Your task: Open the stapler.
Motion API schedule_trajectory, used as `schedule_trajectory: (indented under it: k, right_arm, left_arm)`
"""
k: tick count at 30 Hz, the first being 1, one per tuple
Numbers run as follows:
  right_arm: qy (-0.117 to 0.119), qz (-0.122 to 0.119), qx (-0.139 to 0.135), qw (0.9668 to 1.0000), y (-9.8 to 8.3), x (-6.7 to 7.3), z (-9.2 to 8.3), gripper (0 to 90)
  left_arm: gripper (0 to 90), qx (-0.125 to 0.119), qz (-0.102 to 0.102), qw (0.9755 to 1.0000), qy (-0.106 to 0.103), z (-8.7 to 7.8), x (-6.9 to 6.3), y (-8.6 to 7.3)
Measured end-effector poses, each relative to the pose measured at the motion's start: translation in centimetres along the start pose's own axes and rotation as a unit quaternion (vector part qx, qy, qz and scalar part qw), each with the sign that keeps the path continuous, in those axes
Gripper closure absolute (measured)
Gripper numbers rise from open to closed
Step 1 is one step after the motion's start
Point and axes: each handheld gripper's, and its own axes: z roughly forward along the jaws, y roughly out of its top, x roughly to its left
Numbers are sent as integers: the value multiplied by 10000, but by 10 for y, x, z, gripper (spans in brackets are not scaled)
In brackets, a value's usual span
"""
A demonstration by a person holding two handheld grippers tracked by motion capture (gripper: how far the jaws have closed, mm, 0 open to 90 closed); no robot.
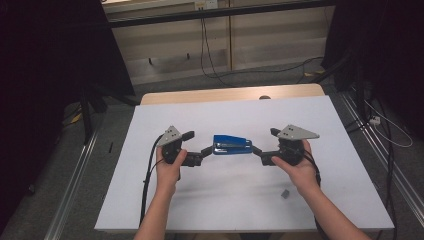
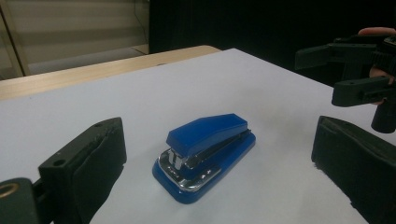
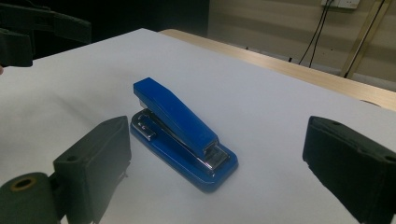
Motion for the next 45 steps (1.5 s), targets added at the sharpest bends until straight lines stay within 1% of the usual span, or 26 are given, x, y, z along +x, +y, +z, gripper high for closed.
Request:
schedule_trajectory:
  k: [3,5,7,10,12,13,16,17,21,22,23,24,25,26,27,30,32,33,34,35,37,39,40,41,43,45]
  right_arm:
    - [18,-13,38,10000,1,0,3,81]
    - [26,-35,36,10000,2,1,5,87]
    - [39,-38,50,10000,4,2,8,99]
    - [57,-61,60,9999,6,3,12,112]
    - [102,-61,72,9999,7,4,14,132]
    - [127,-107,70,9998,9,6,17,150]
    - [155,-137,113,9997,10,7,20,161]
    - [178,-163,137,9996,10,8,24,187]
    - [206,-141,183,9995,10,10,28,226]
    - [175,-178,231,9994,11,10,30,267]
    - [175,-178,231,9994,11,10,30,267]
    - [195,-214,261,9992,10,10,32,329]
    - [195,-214,261,9992,10,10,32,329]
    - [201,-230,280,9991,10,10,34,404]
    - [201,-230,280,9991,10,10,34,404]
    - [241,-212,316,9990,9,10,37,507]
    - [243,-266,361,9987,8,10,38,559]
    - [252,-275,379,9986,8,11,39,599]
    - [348,-303,416,9981,8,11,42,667]
    - [348,-303,416,9981,8,11,42,667]
    - [373,-358,506,9974,8,13,45,743]
    - [427,-448,576,9964,7,15,49,802]
    - [483,-533,658,9952,7,17,52,850]
    - [483,-533,658,9952,7,17,52,850]
    - [561,-606,728,9939,7,21,57,883]
    - [641,-651,781,9927,6,24,62,900]
  left_arm:
    - [33,-16,-46,10000,13,3,3,1]
    - [32,22,-12,10000,47,5,5,2]
    - [32,-15,-47,10000,21,7,5,4]
    - [32,9,11,10000,7,10,5,7]
    - [32,1,9,10000,-28,13,5,9]
    - [32,23,16,10000,-21,14,5,9]
    - [32,39,44,10000,-17,19,6,11]
    - [32,33,35,10000,-25,20,7,12]
    - [32,15,20,10000,-20,27,10,14]
    - [32,8,14,10000,-21,28,11,15]
    - [32,3,13,10000,-2,30,12,15]
    - [32,3,-21,10000,6,31,14,14]
    - [32,-4,-64,10000,-1,33,16,13]
    - [32,-7,-103,9999,13,34,17,12]
    - [32,19,-90,10000,23,36,18,11]
    - [32,64,-83,9999,37,39,20,10]
    - [32,134,-33,9999,30,40,20,10]
    - [32,167,-21,9998,42,40,21,10]
    - [32,186,-35,9998,46,40,22,10]
    - [31,205,-45,9998,40,41,24,9]
    - [31,255,-79,9996,56,41,26,8]
    - [30,282,-40,9995,100,40,28,8]
    - [30,272,-70,9995,111,40,28,8]
    - [30,270,-89,9996,82,39,28,8]
    - [30,245,-96,9996,44,39,28,8]
    - [29,232,-104,9997,66,38,29,8]
